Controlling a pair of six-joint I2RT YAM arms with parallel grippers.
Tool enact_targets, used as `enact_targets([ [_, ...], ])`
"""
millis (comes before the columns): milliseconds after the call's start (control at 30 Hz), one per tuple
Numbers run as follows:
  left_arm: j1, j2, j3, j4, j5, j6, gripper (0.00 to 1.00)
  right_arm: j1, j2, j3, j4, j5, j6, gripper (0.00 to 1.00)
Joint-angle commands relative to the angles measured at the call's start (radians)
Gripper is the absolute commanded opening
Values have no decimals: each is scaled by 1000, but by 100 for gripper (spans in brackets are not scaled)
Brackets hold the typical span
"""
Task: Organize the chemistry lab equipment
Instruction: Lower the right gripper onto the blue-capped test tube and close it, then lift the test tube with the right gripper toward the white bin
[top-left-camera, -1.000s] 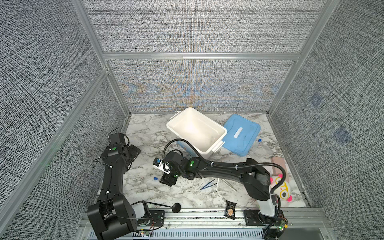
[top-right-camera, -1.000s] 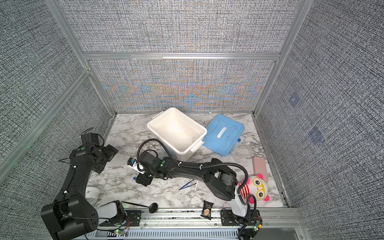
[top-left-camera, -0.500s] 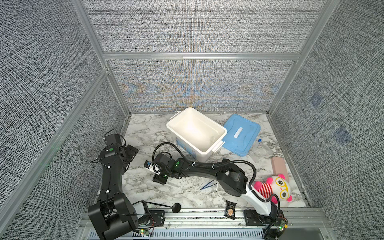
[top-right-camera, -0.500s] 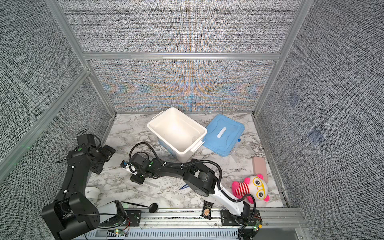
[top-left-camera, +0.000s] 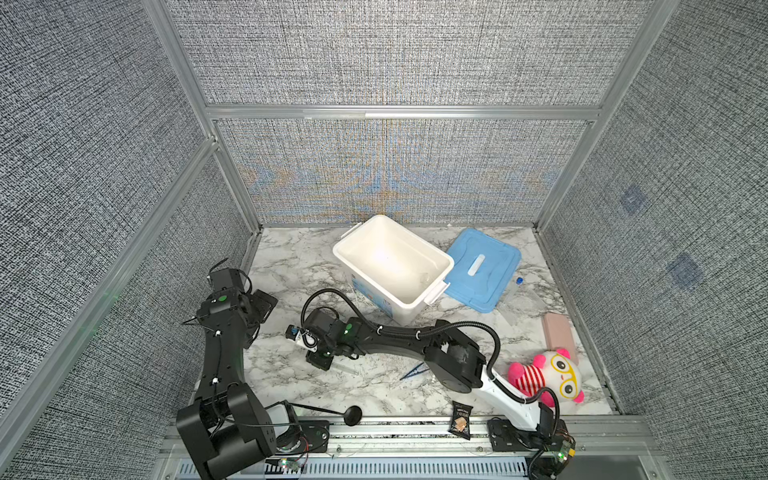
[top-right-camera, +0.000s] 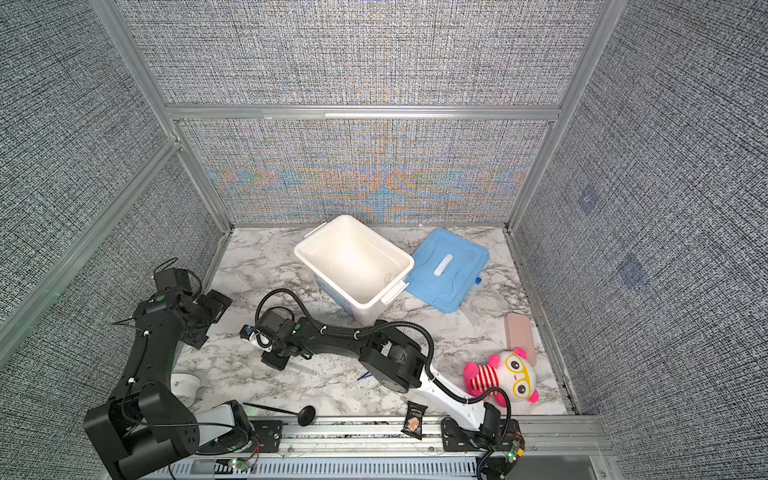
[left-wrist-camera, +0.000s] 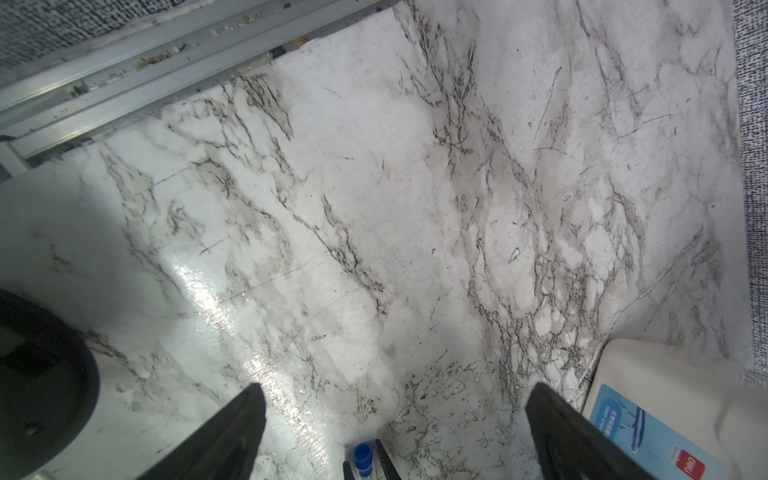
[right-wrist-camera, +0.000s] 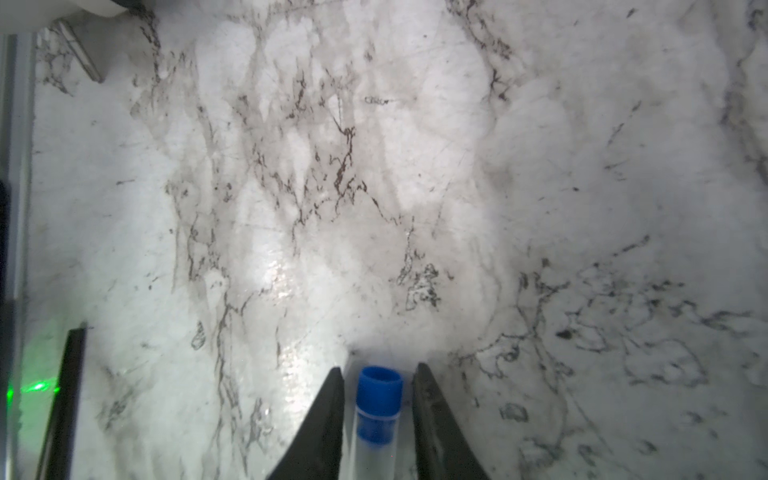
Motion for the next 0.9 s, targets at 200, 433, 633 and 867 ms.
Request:
enact_targets([
  [200,5,2,6,-11,1,0,99,0,-3,12,-107,40,44,20],
  [433,4,11,12,-12,16,0,99,-3,-34,9,-146,85,69,17],
  [633,5,24,22,-25,37,-1,99,-11,-56,-4,-154,102,90,17],
  [867,5,24,29,-38,54,5,99,-43,-142,-35,-182,119,159,17],
])
